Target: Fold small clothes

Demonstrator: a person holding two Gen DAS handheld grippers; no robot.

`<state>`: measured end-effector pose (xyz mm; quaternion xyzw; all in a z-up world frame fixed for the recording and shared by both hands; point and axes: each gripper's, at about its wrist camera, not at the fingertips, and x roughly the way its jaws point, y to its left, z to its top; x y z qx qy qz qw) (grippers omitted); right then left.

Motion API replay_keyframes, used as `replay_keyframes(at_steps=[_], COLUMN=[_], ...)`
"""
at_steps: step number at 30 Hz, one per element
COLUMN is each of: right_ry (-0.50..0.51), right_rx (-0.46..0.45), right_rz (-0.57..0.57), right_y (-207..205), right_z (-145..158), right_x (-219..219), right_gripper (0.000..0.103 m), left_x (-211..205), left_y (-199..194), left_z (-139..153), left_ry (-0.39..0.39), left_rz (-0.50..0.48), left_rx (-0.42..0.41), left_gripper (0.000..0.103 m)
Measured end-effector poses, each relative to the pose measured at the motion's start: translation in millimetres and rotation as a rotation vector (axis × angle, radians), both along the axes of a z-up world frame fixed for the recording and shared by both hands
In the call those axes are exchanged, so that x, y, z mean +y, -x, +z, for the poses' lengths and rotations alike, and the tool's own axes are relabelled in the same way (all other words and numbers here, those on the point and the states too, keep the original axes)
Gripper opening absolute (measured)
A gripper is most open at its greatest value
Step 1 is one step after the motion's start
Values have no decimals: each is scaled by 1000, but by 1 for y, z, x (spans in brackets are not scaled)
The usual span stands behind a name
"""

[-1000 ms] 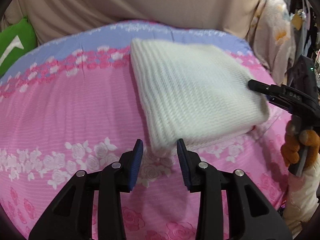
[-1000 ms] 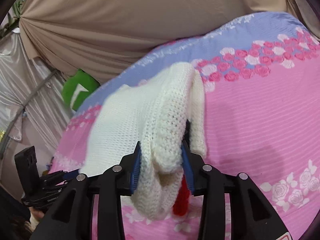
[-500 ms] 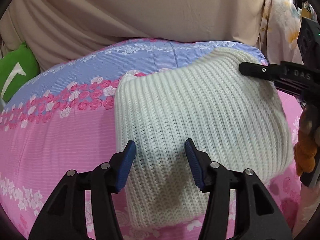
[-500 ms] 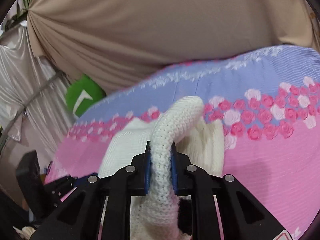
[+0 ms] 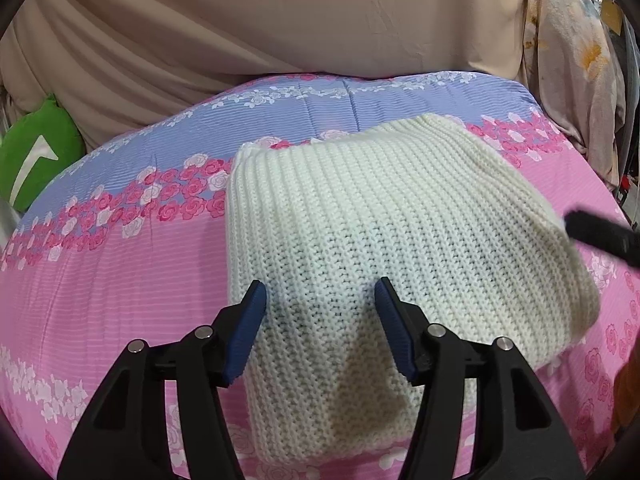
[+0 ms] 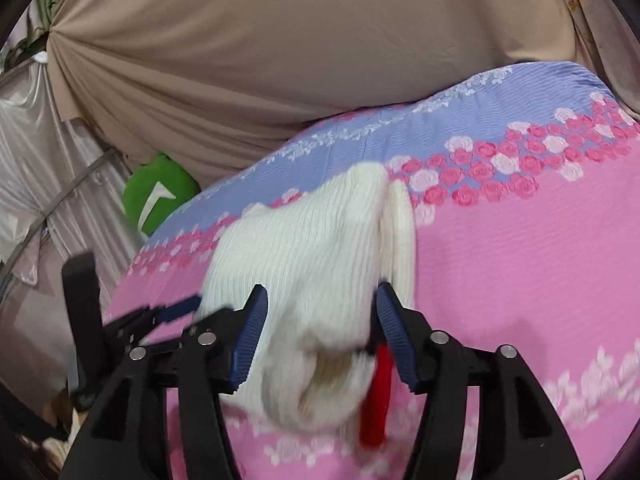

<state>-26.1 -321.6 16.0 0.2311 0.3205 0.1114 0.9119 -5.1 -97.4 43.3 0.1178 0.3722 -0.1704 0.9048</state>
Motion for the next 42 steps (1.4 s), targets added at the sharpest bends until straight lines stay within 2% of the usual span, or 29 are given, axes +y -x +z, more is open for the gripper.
replay_keyframes(at_steps=[3, 4, 5, 8, 10, 12, 14, 15, 16, 18, 19, 21, 23, 25, 31, 32, 35, 42], right_ry=[-20, -7, 9, -30, -14, 2, 43, -3, -29, -32, -48, -66, -44, -20, -82, -82, -54, -5], right_rx=[39, 46, 42, -121, -140, -55, 117, 123, 111, 85, 72, 51, 27, 29, 124, 131, 113, 80], right_rz=[32, 32, 37, 70, 75, 49, 21, 32, 27, 17, 6, 4, -35, -80, -35, -39, -36, -36], right_y=[1, -1, 1, 28, 38, 31, 13, 12, 16, 21, 24, 24, 20, 11, -31, -34, -38, -41], right_z=[-20, -24, -23, 10, 20, -1, -45, -56, -55, -42, -36, -23, -13, -8, -32, -35, -36, -40], right_x=[16, 20, 23, 23, 19, 13, 13, 13, 12, 10, 7, 3, -3, -6, -2, -1, 5, 12], right_gripper=[56, 40, 8, 8, 8, 8, 8, 7, 6, 13, 21, 34, 64, 74, 74, 76, 84, 90], left_x=[-3, -3, -3, 10, 20, 24, 26, 28, 29, 31, 32, 35, 37, 36, 18, 16, 10, 7], left_y=[3, 3, 3, 9, 15, 15, 7, 5, 6, 7, 7, 7, 5, -2, -32, -36, -41, -49], left_z=[-2, -2, -1, 9, 13, 6, -12, -18, -20, -16, -11, -1, 11, 19, 7, 3, -6, -16], left_ry=[-19, -20, -15, 44, 48, 36, 51, 60, 70, 80, 90, 119, 155, 166, 145, 143, 137, 160], left_rz=[6, 7, 8, 6, 15, 25, 26, 33, 37, 34, 33, 31, 37, 55, 59, 58, 57, 61], left_rx=[-22, -22, -18, -2, -13, 7, 81, 104, 111, 114, 118, 120, 99, 79, 135, 147, 158, 173], left_gripper=[55, 55, 55, 56, 57, 57, 59, 61, 62, 62, 61, 69, 89, 91, 92, 92, 97, 98])
